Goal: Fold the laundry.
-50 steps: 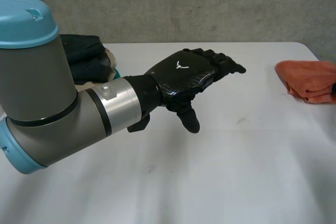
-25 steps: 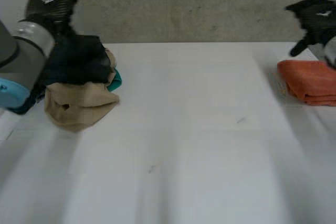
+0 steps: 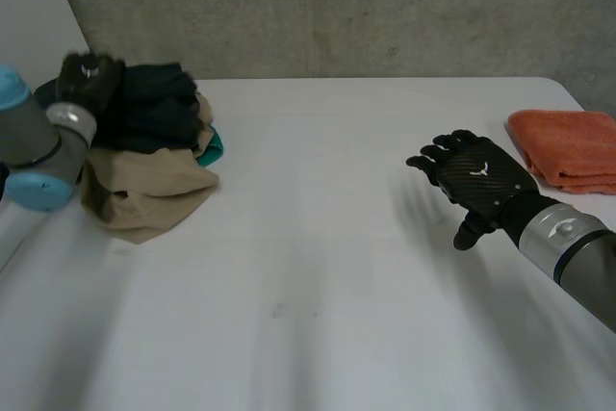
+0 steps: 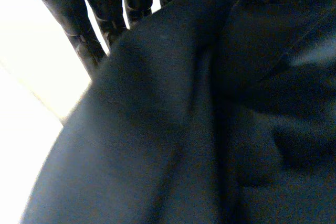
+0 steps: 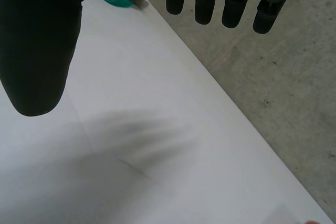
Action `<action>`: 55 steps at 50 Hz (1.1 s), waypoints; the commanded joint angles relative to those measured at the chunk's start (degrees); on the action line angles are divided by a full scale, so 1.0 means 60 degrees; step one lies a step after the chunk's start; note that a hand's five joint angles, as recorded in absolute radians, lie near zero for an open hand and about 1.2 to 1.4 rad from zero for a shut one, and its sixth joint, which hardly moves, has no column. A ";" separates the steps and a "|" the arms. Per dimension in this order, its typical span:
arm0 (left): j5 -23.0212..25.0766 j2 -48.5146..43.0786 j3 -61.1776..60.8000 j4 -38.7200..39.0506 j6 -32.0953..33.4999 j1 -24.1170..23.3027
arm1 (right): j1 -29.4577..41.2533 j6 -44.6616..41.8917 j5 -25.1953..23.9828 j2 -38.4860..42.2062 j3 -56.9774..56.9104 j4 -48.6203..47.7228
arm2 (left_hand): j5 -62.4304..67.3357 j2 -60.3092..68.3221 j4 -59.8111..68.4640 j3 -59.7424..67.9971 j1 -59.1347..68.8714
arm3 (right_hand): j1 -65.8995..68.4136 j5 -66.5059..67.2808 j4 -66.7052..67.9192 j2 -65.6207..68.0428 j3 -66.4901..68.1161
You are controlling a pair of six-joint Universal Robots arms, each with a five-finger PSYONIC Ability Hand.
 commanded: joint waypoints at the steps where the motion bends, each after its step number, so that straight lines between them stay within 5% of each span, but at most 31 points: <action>1: -0.0598 0.3275 -0.2356 0.1838 -0.0399 -0.1223 | -0.0091 0.0155 0.0281 -0.0157 -0.0058 -0.0202 | 0.2783 0.2087 0.2007 0.2338 0.3529 | -0.0480 -0.0409 -0.0316 -0.0345 -0.0338; 11: 0.0191 0.6792 -0.5488 0.2177 -0.2771 -0.3873 | -0.0149 0.0389 0.1467 -0.0420 -0.0190 -0.0319 | 0.2783 0.2087 0.2007 0.2338 0.3529 | -0.0480 -0.0409 -0.0316 -0.0345 -0.0338; 21: 0.0296 0.5303 -0.7266 0.1459 -0.2788 -0.6585 | -0.0954 0.1121 0.2185 -0.0655 -0.0541 -0.0319 | 0.2783 0.2087 0.2007 0.2338 0.3529 | -0.0480 -0.0409 -0.0316 -0.0345 -0.0338; 23: 0.0296 0.4730 -0.7223 0.0992 -0.2759 -0.6937 | -0.1072 0.1151 0.2200 -0.0641 -0.0629 -0.0305 | -0.4104 -0.4800 -0.4880 -0.4550 -0.3358 | -0.0480 -0.0409 -0.0316 -0.0345 -0.0338; 25: 0.0281 0.4466 -0.7179 0.0538 -0.2715 -0.7128 | -0.1232 0.1151 0.2244 -0.0640 -0.0761 -0.0290 | -0.8465 -0.9161 -0.9241 -0.8911 -0.7719 | -0.0480 -0.0409 -0.0316 -0.0345 -0.0338; 33: 0.0164 0.5371 -0.6856 -0.0958 -0.2392 -0.6968 | -0.1336 0.1166 0.2244 -0.0640 -0.0834 0.0149 | -0.8875 -0.9572 -0.9652 -0.9321 -0.8130 | -0.0480 -0.0409 -0.0316 -0.0345 -0.0338; 42: -0.0495 0.6984 -0.7895 -0.1075 -0.2392 -0.5138 | -0.1000 0.1239 0.2142 -0.0903 -0.1215 0.3251 | -0.8735 -0.9432 -0.9512 -0.9181 -0.7990 | -0.0480 -0.0409 -0.0316 -0.0345 -0.0338; 48: -0.0466 0.6868 -0.8686 -0.1134 -0.2378 -0.4668 | -0.0385 0.1575 0.2010 -0.1167 -0.1041 0.5026 | -0.8484 -0.9180 -0.9260 -0.8930 -0.7738 | -0.0480 -0.0409 -0.0316 -0.0345 -0.0338; 55: -0.0422 0.5536 -0.8908 -0.1485 -0.2422 -0.4858 | 0.0011 0.1547 0.2068 -0.1432 0.0217 0.4620 | -0.8175 -0.8871 -0.8951 -0.8621 -0.7429 | -0.0480 -0.0409 -0.0316 -0.0345 -0.0338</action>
